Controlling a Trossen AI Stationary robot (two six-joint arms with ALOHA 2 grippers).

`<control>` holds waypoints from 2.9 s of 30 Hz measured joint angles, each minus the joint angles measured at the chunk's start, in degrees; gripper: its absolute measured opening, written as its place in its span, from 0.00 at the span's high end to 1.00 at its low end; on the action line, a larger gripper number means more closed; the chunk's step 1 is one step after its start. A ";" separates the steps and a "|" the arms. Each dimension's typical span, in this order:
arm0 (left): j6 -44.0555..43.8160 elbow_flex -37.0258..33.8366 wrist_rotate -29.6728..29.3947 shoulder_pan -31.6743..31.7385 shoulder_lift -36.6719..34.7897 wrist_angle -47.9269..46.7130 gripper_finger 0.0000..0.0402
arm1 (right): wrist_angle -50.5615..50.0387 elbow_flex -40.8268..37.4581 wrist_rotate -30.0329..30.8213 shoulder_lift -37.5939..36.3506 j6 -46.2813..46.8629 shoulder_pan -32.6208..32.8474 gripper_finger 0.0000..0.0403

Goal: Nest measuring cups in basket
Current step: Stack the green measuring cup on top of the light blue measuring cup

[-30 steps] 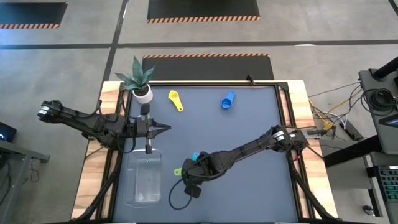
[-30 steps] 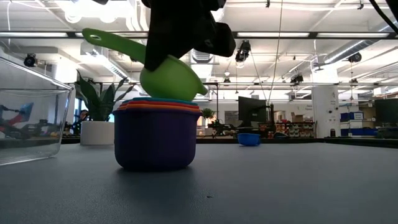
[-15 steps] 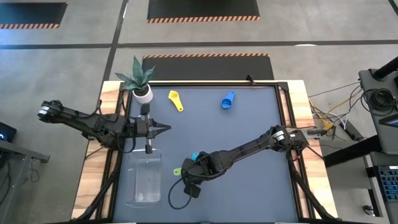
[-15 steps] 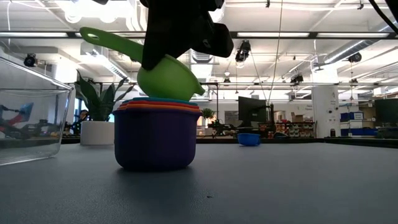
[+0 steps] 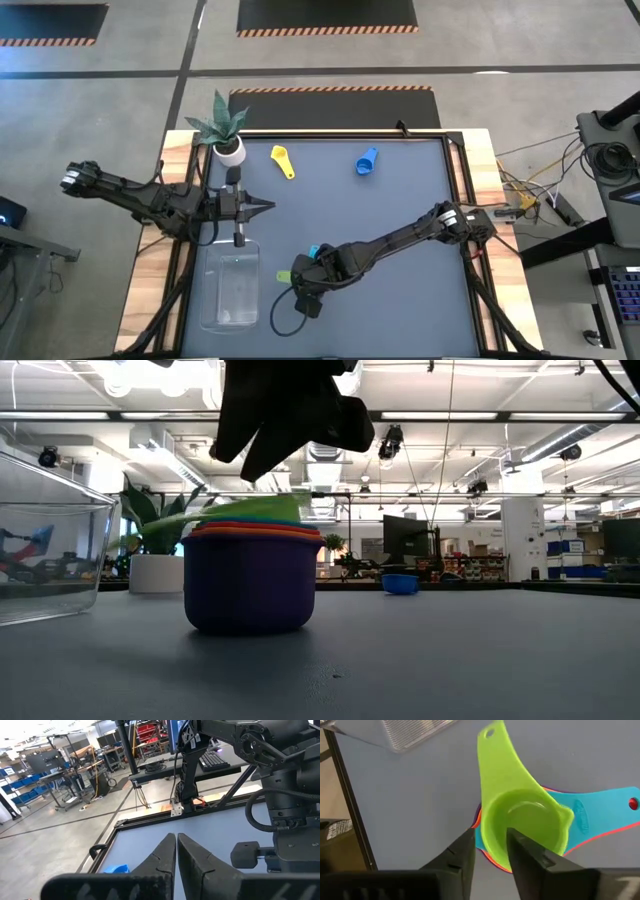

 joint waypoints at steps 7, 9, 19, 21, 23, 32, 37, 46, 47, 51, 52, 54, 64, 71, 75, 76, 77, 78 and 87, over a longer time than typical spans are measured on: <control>-0.55 0.00 0.02 0.00 0.00 -0.01 1.00 | -2.96 1.03 0.55 -0.90 -4.46 -0.11 0.67; -1.28 0.00 0.47 0.00 0.00 -0.09 1.00 | -5.33 1.16 2.73 -2.59 -7.65 -0.08 0.66; -4.25 0.00 9.25 -0.29 0.51 1.64 1.00 | -4.86 -11.43 8.06 -12.93 -21.60 0.39 0.74; -4.74 0.29 9.25 -0.52 1.19 2.02 1.00 | -0.19 -17.46 8.04 -16.11 -23.13 0.42 0.77; -5.14 1.23 9.23 -0.93 2.63 2.13 1.00 | 5.40 -23.78 8.02 -19.41 -24.42 0.42 0.81; -6.84 11.35 13.70 -3.30 17.09 -6.31 1.00 | 31.34 -48.42 8.02 -34.37 -32.71 0.01 0.91; -11.64 20.68 13.77 -3.75 26.86 -20.43 1.00 | 43.02 -57.81 8.33 -41.48 -37.54 -0.35 0.93; -18.15 34.31 18.62 -3.78 43.65 -43.43 1.00 | 61.34 -70.89 11.02 -49.15 -46.70 -0.86 0.93; -18.68 35.43 20.33 -3.78 45.28 -44.68 1.00 | 63.10 -71.83 11.08 -49.63 -47.54 -0.95 0.93; -19.56 38.49 26.56 -4.15 50.86 -48.59 1.00 | 64.93 -73.29 11.02 -50.78 -50.25 -1.64 0.93; -19.58 38.99 27.10 -4.36 51.93 -49.27 1.00 | 65.21 -73.29 11.00 -50.81 -50.38 -1.83 0.93; -19.63 39.88 27.57 -4.83 53.95 -50.79 1.00 | 65.03 -73.29 10.99 -51.04 -50.58 -1.91 0.93; -22.87 42.75 33.24 -6.54 59.97 -54.45 1.00 | 64.69 -73.29 10.97 -51.18 -51.60 -2.01 0.93; -23.02 42.40 33.20 -6.51 62.00 -54.12 1.00 | 64.74 -73.29 10.97 -51.41 -52.60 -2.01 0.93; -22.83 42.40 33.19 -6.47 62.80 -53.98 1.00 | 64.70 -73.23 10.97 -51.49 -52.85 -2.01 0.93; -22.77 42.38 33.18 -6.47 63.08 -53.99 1.00 | 64.74 -73.15 10.97 -51.49 -53.00 -2.01 0.93; -22.70 42.36 33.16 -6.47 63.39 -54.00 1.00 | 64.76 -73.07 10.99 -51.49 -53.02 -2.01 0.93; -22.60 42.36 33.11 -6.47 63.68 -54.00 1.00 | 64.74 -73.03 10.99 -51.51 -53.00 -2.01 0.93; -22.03 42.32 28.02 -6.25 63.84 -54.82 1.00 | 64.70 -72.54 10.97 -51.52 -52.56 -2.01 0.93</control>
